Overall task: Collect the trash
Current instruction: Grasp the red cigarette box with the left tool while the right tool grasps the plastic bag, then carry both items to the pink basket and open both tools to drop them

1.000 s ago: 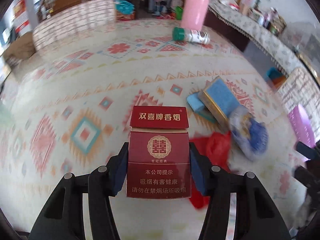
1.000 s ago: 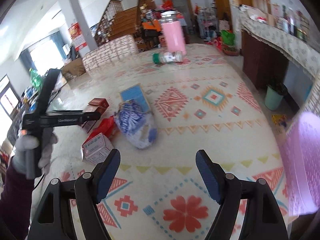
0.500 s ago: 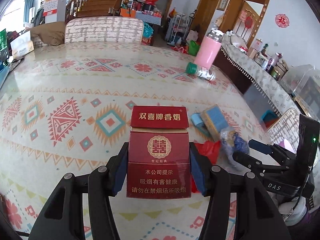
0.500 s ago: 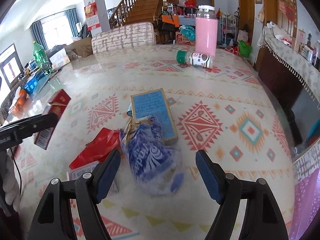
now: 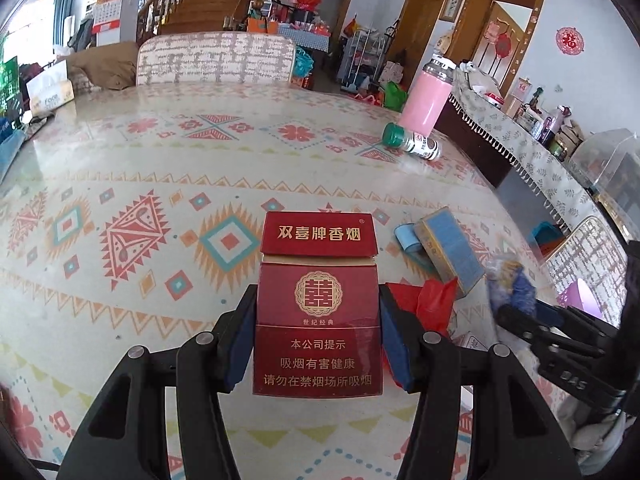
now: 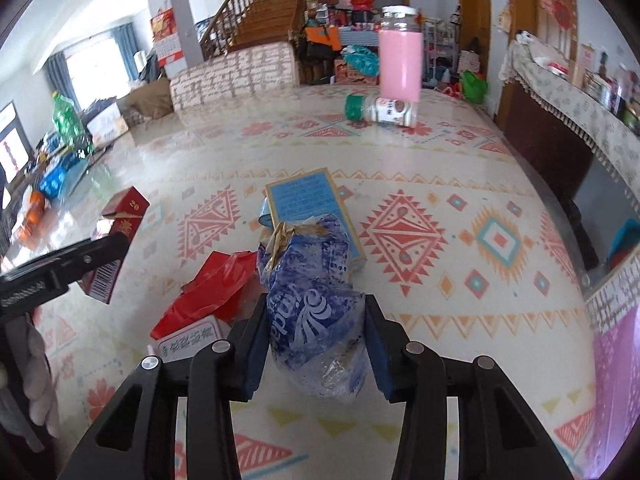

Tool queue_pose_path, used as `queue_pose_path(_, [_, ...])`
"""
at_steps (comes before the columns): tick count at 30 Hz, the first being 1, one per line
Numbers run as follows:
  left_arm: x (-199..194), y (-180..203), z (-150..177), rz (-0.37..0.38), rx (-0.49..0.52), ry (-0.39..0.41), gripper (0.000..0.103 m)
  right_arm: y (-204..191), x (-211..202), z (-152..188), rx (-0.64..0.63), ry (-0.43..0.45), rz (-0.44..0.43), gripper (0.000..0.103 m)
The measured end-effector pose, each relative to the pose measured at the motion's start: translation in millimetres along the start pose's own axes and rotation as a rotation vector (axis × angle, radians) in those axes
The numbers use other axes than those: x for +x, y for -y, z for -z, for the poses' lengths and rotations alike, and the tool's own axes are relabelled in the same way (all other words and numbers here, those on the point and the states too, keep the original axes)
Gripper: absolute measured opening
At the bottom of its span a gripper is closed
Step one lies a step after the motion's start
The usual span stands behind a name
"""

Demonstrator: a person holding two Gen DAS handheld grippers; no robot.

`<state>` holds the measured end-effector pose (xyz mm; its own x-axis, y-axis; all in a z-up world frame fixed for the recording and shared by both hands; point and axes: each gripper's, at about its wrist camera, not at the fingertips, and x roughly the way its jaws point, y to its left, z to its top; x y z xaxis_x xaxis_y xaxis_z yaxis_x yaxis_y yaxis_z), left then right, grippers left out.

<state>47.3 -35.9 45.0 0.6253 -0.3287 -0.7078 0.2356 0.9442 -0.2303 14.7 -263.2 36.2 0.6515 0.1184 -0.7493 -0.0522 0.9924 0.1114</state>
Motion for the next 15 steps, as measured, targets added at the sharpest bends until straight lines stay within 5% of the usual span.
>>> queue_pose_path(15, [-1.8,7.4,5.6,-0.057,0.043,0.045,0.055,37.6,-83.0,74.0,0.227,0.02,-0.018,0.047])
